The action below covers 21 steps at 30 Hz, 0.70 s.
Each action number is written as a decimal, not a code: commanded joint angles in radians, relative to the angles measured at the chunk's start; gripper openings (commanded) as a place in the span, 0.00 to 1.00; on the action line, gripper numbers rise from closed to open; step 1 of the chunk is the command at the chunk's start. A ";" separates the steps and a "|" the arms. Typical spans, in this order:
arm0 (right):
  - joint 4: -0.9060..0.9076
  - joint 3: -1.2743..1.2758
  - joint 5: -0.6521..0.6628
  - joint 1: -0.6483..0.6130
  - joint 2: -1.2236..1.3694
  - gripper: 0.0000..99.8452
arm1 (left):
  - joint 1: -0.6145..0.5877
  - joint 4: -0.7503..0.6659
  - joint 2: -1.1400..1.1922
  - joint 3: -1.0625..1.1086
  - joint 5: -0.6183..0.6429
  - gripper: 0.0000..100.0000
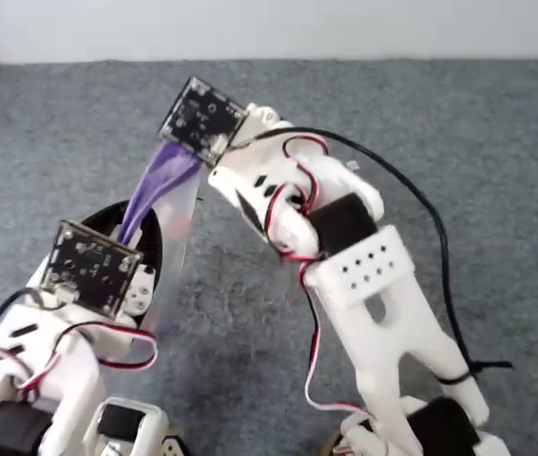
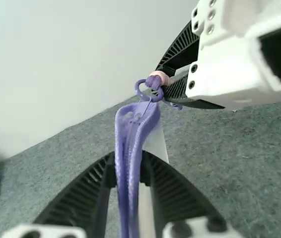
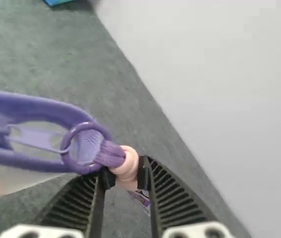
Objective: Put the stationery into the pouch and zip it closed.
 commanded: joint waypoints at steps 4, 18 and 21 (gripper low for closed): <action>-0.073 -0.006 0.006 0.111 0.064 0.01 | -0.006 0.025 -0.064 -0.110 -0.011 0.01; -0.137 -0.003 0.008 0.251 0.182 0.01 | -0.012 0.026 -0.135 -0.111 -0.014 0.01; -0.134 -0.003 0.006 0.248 0.179 0.01 | -0.012 0.026 -0.135 -0.111 -0.014 0.01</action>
